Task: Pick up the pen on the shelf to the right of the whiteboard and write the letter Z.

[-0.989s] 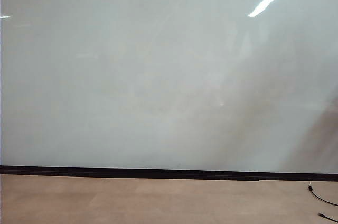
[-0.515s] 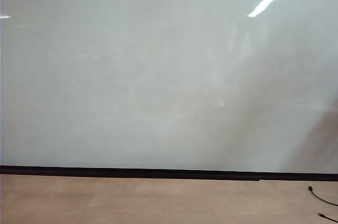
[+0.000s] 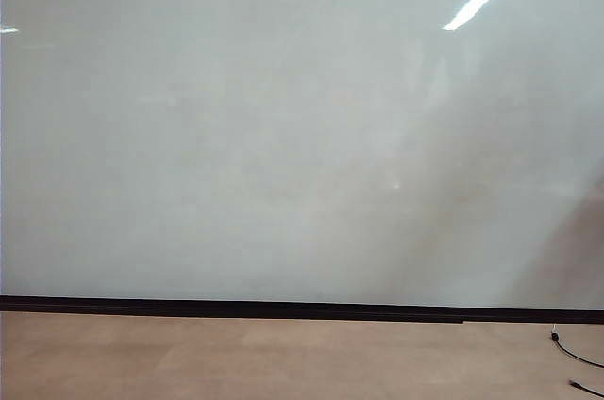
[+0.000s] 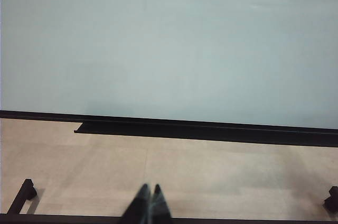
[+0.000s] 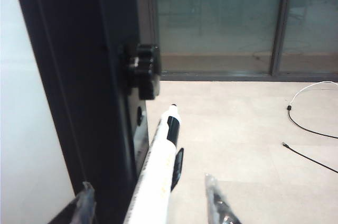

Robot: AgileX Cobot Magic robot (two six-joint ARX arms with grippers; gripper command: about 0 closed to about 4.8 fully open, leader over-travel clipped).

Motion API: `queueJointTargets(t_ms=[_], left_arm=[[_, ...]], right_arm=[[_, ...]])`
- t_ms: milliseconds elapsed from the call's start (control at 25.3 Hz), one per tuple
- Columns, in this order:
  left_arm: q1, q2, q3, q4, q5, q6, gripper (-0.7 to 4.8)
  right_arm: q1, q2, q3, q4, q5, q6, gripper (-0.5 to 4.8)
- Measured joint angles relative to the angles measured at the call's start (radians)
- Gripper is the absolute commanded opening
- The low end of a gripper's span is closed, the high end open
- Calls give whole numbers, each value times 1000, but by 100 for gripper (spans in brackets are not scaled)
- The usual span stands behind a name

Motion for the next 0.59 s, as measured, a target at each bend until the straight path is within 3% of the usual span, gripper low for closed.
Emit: queueJointTargets(t_ms=[594], left_arm=[[0,0,0,0,0,0,-5]], right_arm=[[1,0,0,14,0,0,237]])
